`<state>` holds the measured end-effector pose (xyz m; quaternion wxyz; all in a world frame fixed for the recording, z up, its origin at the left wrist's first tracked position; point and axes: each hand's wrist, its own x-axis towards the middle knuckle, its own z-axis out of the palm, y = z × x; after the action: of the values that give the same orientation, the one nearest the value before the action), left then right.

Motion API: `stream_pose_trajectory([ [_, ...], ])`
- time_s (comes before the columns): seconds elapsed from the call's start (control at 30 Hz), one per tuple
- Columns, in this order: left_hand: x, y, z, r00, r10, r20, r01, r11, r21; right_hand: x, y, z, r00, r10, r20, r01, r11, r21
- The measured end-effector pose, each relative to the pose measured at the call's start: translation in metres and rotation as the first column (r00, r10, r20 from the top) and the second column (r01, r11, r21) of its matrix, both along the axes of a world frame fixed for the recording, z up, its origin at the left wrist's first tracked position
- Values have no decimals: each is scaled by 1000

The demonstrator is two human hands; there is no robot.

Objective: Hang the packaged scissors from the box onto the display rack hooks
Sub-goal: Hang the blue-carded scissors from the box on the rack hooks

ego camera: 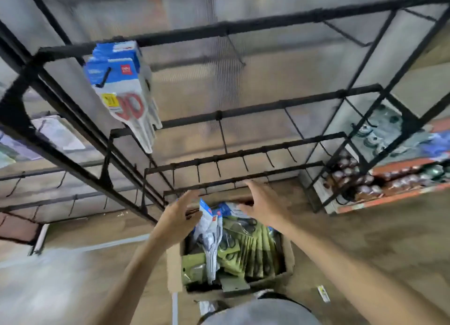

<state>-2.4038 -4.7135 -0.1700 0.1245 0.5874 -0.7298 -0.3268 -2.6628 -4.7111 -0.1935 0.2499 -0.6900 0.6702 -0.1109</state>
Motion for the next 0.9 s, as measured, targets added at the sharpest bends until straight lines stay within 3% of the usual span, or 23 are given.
stream_pose_trajectory([
  [0.2, -62, 6, -72, 971, -222, 94, 196, 954, 226, -51, 51, -56, 989, -141, 35, 135, 981, 136],
  [0.37, -112, 6, -124, 946, -297, 128, 227, 892, 390, -81, 85, -96, 976, -214, 27, 200, 944, 264],
  [0.53, -156, -3, -171, 951, -281, 129, 187, 856, 482, -105, 94, -122, 977, -205, -53, 211, 929, 305],
  [0.63, -178, -8, -193, 962, -227, 150, 136, 879, 458, -110, 97, -132, 982, -164, -93, 187, 915, 357],
  [0.77, -206, -16, -217, 994, 4, 113, -56, 886, 461, -116, 104, -147, 977, 28, -211, 29, 965, 261],
  [0.9, -225, -19, -237, 986, -8, 164, -68, 888, 454, -124, 109, -160, 942, 146, -301, -90, 977, 192],
])
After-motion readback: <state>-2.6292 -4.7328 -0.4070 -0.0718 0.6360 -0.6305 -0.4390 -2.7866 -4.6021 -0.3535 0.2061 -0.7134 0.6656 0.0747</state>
